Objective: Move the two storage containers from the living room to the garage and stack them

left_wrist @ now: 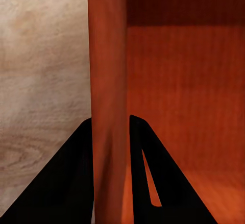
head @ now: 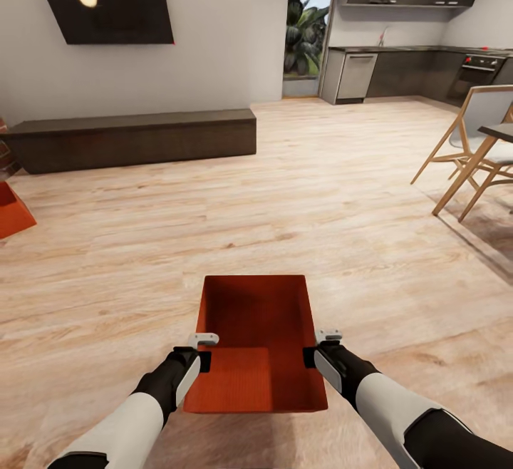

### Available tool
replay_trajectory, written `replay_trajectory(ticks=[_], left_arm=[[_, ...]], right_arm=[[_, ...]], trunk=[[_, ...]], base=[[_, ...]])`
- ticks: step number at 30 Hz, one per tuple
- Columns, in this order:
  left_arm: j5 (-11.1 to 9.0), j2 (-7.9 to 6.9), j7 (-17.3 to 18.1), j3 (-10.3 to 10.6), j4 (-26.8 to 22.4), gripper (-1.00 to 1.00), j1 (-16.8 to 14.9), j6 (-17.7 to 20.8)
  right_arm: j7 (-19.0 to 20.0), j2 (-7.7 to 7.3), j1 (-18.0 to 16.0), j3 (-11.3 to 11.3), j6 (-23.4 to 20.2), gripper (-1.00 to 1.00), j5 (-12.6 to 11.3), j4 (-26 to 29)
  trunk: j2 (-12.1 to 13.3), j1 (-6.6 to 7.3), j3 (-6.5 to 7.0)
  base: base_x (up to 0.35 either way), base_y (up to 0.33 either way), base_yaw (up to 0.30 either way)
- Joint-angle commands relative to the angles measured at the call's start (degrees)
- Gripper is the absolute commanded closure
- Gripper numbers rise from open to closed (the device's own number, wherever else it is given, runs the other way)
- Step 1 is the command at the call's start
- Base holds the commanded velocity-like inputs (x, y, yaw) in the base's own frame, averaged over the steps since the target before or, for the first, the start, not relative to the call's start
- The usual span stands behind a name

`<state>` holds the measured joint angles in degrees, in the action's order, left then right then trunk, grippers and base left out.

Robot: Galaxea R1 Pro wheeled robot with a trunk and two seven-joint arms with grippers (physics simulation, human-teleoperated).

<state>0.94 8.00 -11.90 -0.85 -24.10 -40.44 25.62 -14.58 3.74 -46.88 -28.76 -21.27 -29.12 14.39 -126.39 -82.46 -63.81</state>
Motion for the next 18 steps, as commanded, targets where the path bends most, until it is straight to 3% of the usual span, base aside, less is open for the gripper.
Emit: replay_trajectory(ticks=[1, 18], left_arm=[[1.5, -0.44, -0.5, 0.7, 0.9, 1.0, 0.0, 3.6], [1.5, -0.44, -0.5, 0.7, 0.9, 1.0, 0.0, 3.6]], right_arm=[[-0.4, -0.05, -0.1, -2.4, -0.1, 1.0, -1.4, 1.2], [-0.4, -0.05, -0.1, -2.4, -0.1, 1.0, -1.4, 1.2]], trunk=[[0.4, 0.23, 0.14], [7.2, 3.97, 3.19]], base=[[0.0, 0.0, 0.0], [0.0, 0.0, 0.0]])
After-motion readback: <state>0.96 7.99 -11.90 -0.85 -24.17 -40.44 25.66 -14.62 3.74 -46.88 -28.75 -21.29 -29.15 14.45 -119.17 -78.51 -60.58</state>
